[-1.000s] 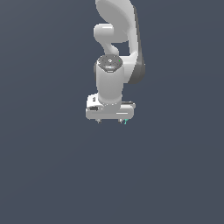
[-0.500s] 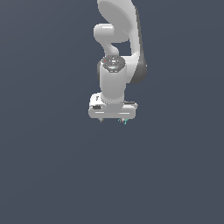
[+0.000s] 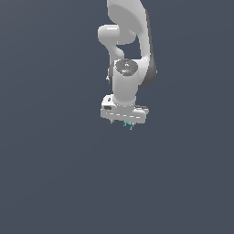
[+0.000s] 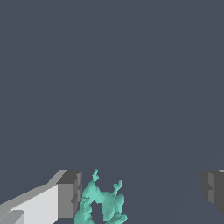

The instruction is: Pick up the object and move it to a goal position.

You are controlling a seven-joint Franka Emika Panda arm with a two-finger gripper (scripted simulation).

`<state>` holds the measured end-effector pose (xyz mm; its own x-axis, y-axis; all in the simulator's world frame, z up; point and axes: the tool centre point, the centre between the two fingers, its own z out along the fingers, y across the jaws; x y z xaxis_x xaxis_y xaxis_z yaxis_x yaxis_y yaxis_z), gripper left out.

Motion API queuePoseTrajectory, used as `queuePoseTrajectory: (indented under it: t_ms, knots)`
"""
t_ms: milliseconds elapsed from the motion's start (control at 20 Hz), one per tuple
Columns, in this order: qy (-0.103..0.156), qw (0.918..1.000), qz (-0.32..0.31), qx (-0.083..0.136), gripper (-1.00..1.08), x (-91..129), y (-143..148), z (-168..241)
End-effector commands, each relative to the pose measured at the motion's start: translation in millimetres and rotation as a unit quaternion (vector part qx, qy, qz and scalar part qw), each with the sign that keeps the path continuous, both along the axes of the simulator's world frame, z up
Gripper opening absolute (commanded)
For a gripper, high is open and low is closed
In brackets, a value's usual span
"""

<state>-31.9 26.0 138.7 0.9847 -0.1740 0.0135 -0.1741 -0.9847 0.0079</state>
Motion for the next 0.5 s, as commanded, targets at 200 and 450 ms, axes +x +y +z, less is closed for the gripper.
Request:
queuePoseTrajectory:
  t_ms: [200,450]
  knots:
    - [0.001,0.9976,-0.069,0.003,1.00,-26.6,20.5,-14.1]
    - [0.003,0.9926,-0.121,0.005,1.00,-48.2,34.2,-24.2]
